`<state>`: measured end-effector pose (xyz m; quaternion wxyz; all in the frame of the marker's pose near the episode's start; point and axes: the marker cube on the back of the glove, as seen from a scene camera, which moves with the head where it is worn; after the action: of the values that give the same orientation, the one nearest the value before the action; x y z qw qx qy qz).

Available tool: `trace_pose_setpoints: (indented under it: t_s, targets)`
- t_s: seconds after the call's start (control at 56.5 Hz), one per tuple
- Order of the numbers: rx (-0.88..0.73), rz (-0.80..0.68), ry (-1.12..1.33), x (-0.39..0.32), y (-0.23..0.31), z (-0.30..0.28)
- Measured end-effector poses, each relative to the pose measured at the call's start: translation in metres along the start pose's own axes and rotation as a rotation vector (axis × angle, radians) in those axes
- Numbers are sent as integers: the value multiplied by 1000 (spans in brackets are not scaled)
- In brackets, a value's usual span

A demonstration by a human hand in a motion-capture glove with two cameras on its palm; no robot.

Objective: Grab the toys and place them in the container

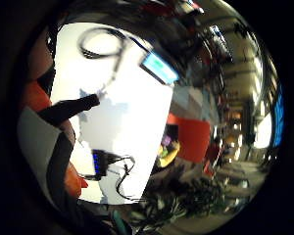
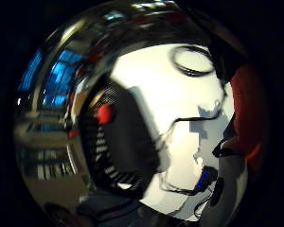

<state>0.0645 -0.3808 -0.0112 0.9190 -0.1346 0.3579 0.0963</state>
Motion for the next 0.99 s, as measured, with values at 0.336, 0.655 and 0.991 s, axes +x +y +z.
trace_pose_setpoints:
  t_s: [0.336,0.655,0.991]
  targets:
    - [66,-513,121,-218,53,-41]
    - [-124,-407,183,-231,59,-39]
    - [-77,-368,298,-124,108,-40]
